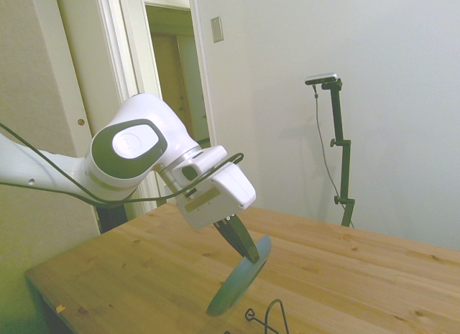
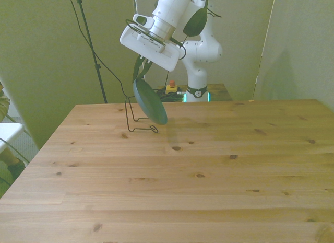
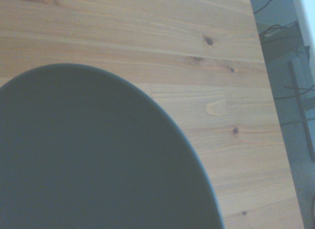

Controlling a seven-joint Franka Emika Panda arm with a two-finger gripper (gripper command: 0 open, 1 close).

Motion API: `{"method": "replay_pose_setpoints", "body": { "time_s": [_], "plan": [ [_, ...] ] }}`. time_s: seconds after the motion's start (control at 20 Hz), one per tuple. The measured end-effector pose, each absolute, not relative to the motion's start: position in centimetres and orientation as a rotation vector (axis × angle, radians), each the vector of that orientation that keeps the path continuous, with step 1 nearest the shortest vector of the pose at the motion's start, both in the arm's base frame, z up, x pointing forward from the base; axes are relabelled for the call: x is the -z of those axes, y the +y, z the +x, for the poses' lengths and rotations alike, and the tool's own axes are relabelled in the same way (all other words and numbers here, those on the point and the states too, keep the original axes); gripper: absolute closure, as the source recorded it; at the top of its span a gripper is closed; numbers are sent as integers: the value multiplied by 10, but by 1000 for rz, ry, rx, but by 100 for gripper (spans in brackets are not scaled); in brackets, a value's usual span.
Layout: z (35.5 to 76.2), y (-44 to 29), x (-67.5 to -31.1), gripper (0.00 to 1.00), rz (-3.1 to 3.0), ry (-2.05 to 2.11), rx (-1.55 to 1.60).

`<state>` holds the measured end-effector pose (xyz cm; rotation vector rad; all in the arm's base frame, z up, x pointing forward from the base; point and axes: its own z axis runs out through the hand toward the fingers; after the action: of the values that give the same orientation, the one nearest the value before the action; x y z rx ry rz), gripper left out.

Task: Load the plate

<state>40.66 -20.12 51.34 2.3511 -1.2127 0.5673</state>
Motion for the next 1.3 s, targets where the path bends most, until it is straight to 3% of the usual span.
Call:
{"method": "replay_pose_setpoints", "body": {
  "time_s": [0.55, 1.3],
  "plan": [
    [396, -189, -525, 100, 2212, -1276, -600],
    [402, -172, -510, 100, 2040, -1295, -591]
  ]
}}
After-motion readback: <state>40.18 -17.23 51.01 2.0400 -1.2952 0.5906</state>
